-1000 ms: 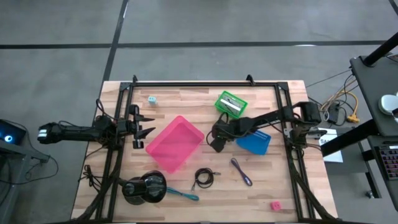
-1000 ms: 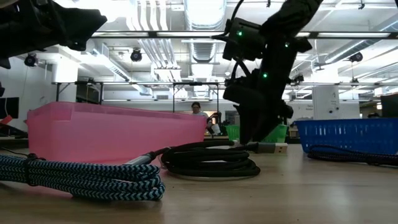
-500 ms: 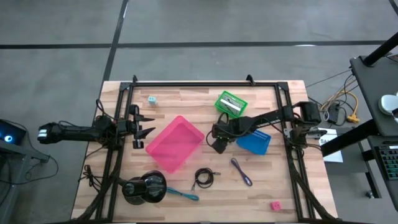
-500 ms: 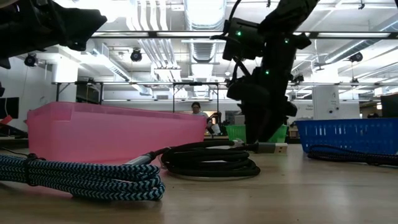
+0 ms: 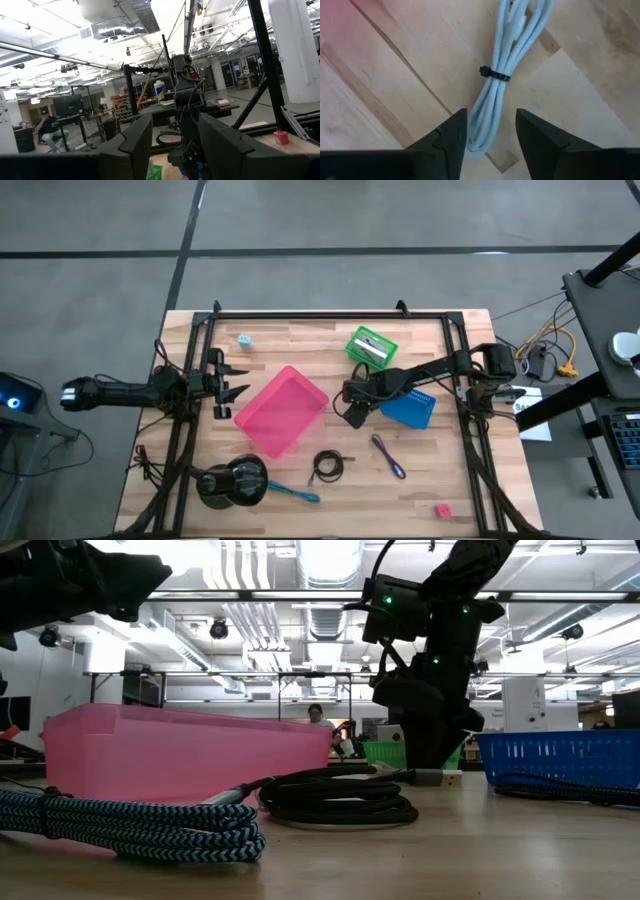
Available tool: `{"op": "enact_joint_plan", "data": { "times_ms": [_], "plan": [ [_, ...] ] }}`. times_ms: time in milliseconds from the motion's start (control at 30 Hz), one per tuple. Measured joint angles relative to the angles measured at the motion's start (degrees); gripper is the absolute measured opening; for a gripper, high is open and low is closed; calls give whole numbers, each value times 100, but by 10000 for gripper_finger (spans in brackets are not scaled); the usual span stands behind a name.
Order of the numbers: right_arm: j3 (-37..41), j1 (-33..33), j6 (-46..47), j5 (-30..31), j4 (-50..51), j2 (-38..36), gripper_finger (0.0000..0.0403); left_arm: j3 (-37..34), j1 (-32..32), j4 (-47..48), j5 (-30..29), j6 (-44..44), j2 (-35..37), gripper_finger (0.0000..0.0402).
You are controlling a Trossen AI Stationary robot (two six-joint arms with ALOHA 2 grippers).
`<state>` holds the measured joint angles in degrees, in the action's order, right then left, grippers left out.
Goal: Pick and place items into bin
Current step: Put the white charger cable into the pink bin
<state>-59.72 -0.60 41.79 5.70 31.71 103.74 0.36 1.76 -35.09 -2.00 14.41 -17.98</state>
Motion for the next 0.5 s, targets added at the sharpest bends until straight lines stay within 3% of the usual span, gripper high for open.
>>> {"op": "enact_joint_plan", "data": {
  "times_ms": [500],
  "plan": [
    [-1, 0, -224, -183, -36, 72, 18, 0, 0, -1, 1, 0, 0, 145]
  ]
}}
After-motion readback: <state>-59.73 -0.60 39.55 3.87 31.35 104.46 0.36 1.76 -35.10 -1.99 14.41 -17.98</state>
